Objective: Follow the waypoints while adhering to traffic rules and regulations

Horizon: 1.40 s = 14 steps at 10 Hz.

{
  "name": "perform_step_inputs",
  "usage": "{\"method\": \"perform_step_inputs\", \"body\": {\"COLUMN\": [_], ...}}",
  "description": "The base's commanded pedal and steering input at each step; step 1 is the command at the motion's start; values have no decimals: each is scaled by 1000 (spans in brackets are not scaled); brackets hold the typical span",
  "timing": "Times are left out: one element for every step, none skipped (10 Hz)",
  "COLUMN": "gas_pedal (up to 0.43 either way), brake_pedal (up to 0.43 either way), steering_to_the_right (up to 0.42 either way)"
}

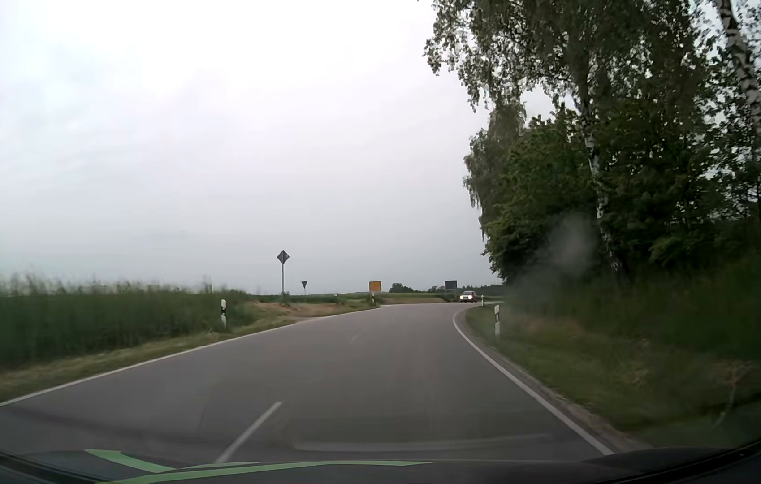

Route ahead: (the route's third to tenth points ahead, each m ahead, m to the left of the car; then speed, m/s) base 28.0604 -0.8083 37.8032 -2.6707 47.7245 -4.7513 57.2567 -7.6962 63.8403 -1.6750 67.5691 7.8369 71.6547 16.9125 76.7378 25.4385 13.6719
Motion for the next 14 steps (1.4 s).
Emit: {"method": "perform_step_inputs", "body": {"gas_pedal": [0,0,0,0,0,0,0,0,0,0,0,0,0,0], "brake_pedal": [55,67,73,73,79,85,91,110,128,140,146,159,171,183], "steering_to_the_right": [32,32,33,33,33,32,32,30,28,27,27,27,27,27]}}
